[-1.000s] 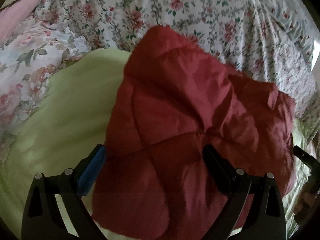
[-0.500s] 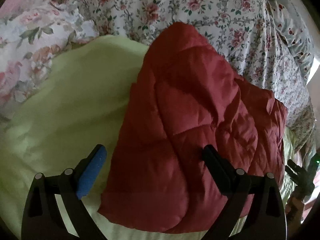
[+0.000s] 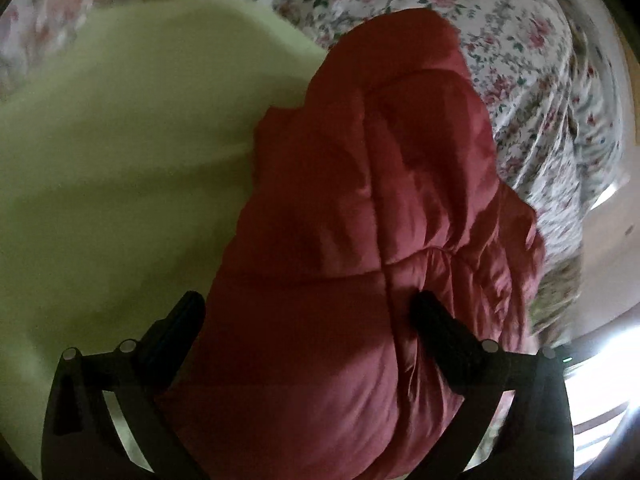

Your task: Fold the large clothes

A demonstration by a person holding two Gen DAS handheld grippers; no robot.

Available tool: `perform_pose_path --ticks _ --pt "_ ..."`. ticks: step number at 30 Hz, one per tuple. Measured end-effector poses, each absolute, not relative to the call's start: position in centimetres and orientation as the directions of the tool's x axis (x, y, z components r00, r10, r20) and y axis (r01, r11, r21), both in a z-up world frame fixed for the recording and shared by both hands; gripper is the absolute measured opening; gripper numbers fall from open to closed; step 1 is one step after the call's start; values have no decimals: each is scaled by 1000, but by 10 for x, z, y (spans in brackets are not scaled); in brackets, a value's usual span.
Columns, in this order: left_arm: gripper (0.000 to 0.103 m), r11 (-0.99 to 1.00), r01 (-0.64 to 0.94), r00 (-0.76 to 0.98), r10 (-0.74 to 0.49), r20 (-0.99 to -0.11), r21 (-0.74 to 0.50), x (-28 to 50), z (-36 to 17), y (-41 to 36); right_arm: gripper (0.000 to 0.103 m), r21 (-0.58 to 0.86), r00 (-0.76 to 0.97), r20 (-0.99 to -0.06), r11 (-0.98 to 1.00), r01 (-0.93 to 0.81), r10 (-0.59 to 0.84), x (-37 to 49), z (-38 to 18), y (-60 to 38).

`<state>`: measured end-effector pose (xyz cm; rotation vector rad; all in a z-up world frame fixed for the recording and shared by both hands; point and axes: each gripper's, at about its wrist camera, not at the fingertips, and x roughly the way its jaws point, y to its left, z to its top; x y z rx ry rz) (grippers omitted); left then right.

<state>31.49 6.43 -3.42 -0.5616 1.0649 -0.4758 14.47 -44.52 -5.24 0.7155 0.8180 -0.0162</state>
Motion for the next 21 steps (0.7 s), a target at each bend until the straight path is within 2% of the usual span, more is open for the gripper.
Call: perform_pose_path --ticks 4,5,7,8,9,11,14,21 --pt "103 732 91 391 -650 -651 -675 318 -39 60 89 619 705 -651 736 276 283 151 -60 -445" --pt "92 732 111 399 -652 -645 -672 317 -36 57 89 629 707 -645 727 276 290 153 -60 -444" --pt "81 728 137 399 -661 -636 -672 314 -31 53 86 641 706 -641 716 275 302 157 -62 -442" --pt "72 729 148 397 -663 -635 -669 313 -28 52 79 635 699 -648 722 275 303 159 -62 -440" --pt "68 734 174 411 -660 -629 -657 312 -25 51 74 631 694 -652 727 271 306 160 -61 -439" --pt "56 741 202 412 -658 -631 -641 307 -18 50 57 631 690 -653 729 267 312 161 -56 -435" --pt "49 752 228 420 -649 -634 -619 296 -10 49 39 620 692 -654 742 256 307 152 -42 -428" --pt "41 741 250 420 -663 -620 -623 256 7 67 33 595 694 -651 775 214 308 108 -13 -403"
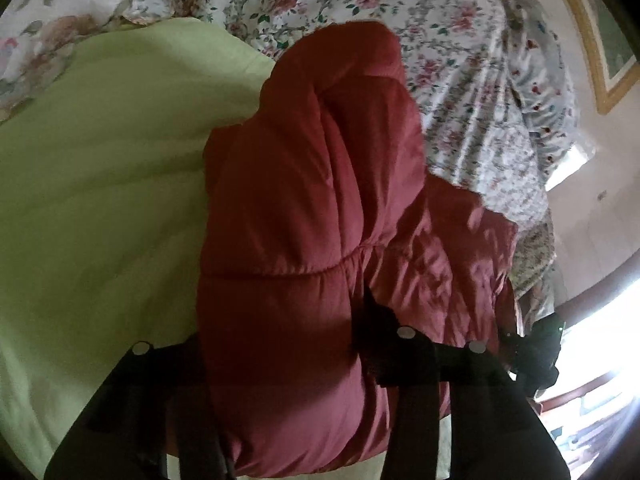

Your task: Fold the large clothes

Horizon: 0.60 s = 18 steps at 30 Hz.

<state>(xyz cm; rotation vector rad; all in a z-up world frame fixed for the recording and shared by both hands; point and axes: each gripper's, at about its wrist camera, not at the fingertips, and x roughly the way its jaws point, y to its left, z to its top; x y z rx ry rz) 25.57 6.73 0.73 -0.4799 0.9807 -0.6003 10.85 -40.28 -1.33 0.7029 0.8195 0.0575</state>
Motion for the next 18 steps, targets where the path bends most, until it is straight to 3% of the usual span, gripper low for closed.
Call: perform_pose_path --ticks 18 --pt "41 722 291 334 -692 -641 -628 120 -16 127 35 619 636 -671 760 198 381 -34 -12 -354"
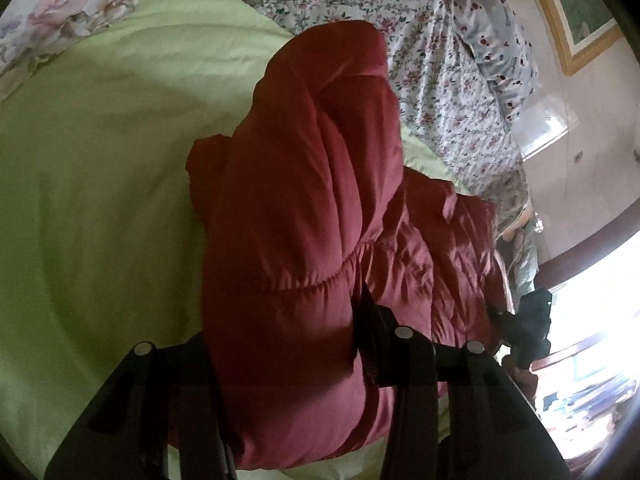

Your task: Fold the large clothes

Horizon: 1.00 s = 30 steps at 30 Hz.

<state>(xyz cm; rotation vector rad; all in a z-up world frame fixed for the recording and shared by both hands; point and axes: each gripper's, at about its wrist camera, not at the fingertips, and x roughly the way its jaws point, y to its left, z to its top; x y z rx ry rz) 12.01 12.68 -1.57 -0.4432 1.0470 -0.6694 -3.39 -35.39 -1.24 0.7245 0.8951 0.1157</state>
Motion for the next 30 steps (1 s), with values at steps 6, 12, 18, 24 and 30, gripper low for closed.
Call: perform_pose_path --ticks 6,12,18,24,30 --pt "58 789 266 378 -614 -693 -554 124 -25 118 51 589 623 -703 771 241 342 -30 -22 -358" --pt "81 875 236 458 -485 -746 -424 128 -17 105 81 444 616 -764 848 289 190 -31 -12 -354" --pt "83 932 225 555 -361 -749 -283 128 3 95 86 314 640 -767 900 304 51 -24 11 -350" --pt "83 946 260 623 -317 -715 -193 135 21 80 96 276 652 -757 922 272 35 4 19 -342" --pt "84 944 291 593 -307 -744 -158 159 11 54 99 258 639 -769 920 295 10 39 21 -343"
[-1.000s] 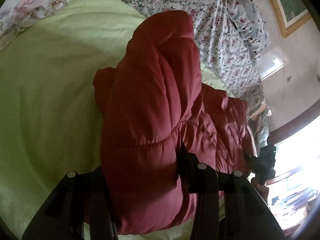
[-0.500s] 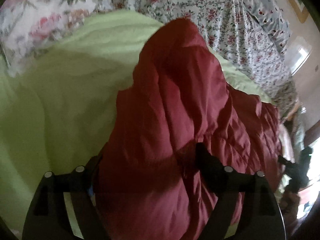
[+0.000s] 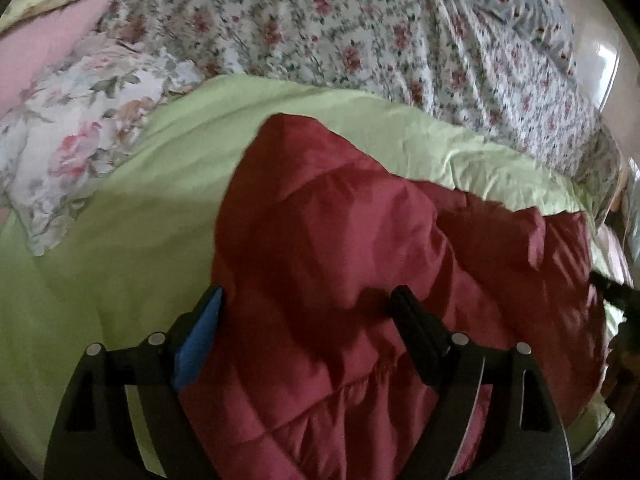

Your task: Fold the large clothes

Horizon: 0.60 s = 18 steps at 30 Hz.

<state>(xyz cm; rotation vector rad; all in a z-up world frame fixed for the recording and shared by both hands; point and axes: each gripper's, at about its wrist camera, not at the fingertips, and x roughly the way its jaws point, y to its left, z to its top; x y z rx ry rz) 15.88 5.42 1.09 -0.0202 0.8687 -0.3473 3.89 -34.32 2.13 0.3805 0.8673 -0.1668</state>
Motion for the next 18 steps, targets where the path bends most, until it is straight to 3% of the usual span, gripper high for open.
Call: perform_pose_path --ticks 1,4,6,7,8,11,18 --pt "83 940 299 581 -315 -750 -163 163 6 51 99 256 637 -771 922 291 13 44 21 -342" --pt "56 934 316 562 -327 -760 -167 165 -1 44 98 222 631 -776 935 276 -2 57 19 -335" --pt "40 932 323 561 -330 -760 -166 164 -2 43 76 154 621 -782 951 268 -48 60 18 -325" --pt "31 929 327 562 -337 -755 -172 164 -1 44 44 131 617 -784 953 274 -69 61 17 -323" --pt "24 928 328 565 -344 -750 -179 163 1 44 28 131 622 -779 952 277 -73 60 17 -322" --pt "17 920 337 581 -370 -724 -200 167 13 45 16 141 667 -740 951 275 -83 53 28 -321" --pt "15 897 355 611 -436 -661 -264 195 44 38 14 167 734 -670 941 295 -112 64 58 -335"
